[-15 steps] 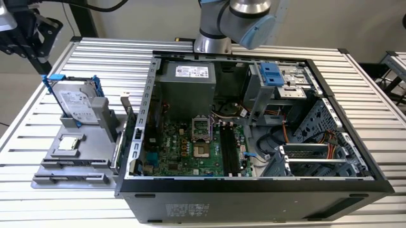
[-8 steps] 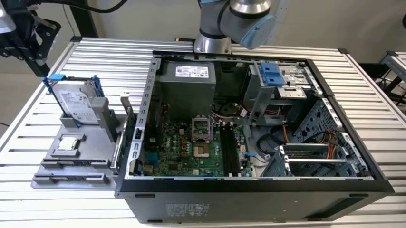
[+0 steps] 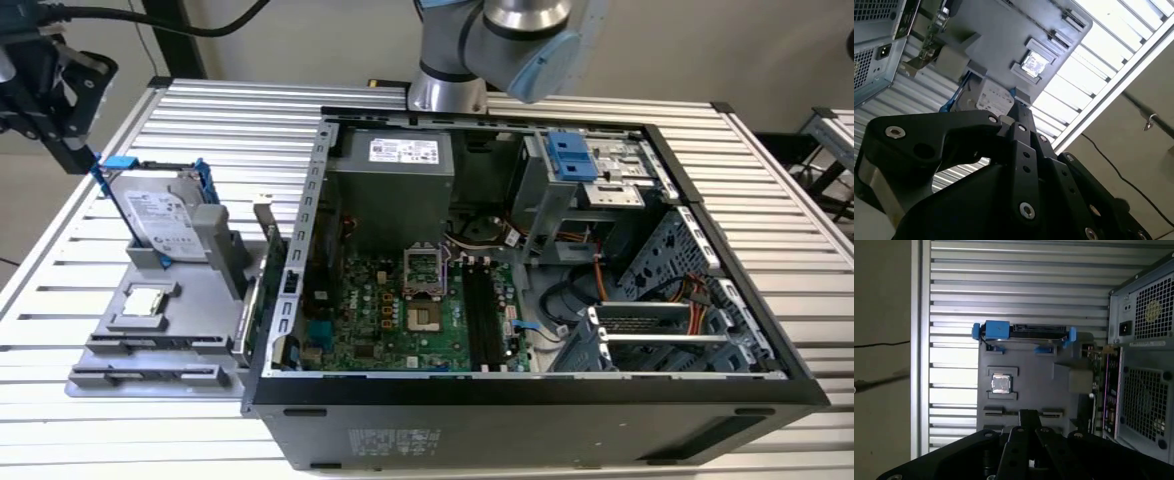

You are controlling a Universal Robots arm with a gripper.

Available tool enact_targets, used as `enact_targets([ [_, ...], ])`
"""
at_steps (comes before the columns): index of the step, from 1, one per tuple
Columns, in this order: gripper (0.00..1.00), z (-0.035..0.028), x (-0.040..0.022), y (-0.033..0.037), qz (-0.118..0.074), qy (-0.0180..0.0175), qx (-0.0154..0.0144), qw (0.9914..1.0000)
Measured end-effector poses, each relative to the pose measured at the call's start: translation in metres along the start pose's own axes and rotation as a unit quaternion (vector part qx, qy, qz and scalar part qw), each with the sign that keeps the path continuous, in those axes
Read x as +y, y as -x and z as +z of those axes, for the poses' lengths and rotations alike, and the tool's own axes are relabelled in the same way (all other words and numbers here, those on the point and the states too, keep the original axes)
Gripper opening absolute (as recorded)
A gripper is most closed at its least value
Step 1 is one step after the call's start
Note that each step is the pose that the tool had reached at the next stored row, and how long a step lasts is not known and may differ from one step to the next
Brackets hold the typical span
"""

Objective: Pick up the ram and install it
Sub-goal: 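Reach for the ram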

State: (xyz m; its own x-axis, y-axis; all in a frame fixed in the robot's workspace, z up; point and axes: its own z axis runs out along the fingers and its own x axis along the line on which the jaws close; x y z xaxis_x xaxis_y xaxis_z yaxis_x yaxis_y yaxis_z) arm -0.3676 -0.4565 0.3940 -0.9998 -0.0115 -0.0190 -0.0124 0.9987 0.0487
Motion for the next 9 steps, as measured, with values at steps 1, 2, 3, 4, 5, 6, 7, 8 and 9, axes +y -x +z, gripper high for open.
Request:
enact_targets([
  [1,0.00,-0.0001,-0.0020,-0.0002,0.000,0.0000,0.0000,1.00000],
  [2,0.00,-0.0001,-0.0040,-0.0004,0.000,0.0001,-0.0001,1.00000],
  [3,0.00,-0.0002,-0.0063,-0.0006,0.000,0.0000,0.0000,1.00000],
  [4,0.00,-0.0003,-0.0085,-0.0008,0.000,0.0001,-0.0001,1.00000],
  [5,0.00,-0.0004,-0.0110,-0.0010,0.000,0.0000,0.0000,1.00000],
  [6,0.00,-0.0005,-0.0137,-0.0012,0.000,0.0000,-0.0001,1.00000],
  [7,0.00,-0.0006,-0.0162,-0.0014,0.000,0.0000,0.0000,1.00000],
  [8,0.00,-0.0007,-0.0188,-0.0016,0.000,0.0000,0.0000,1.00000],
  [9,0.00,-0.0008,-0.0213,-0.0018,0.000,0.0000,0.0000,1.00000],
])
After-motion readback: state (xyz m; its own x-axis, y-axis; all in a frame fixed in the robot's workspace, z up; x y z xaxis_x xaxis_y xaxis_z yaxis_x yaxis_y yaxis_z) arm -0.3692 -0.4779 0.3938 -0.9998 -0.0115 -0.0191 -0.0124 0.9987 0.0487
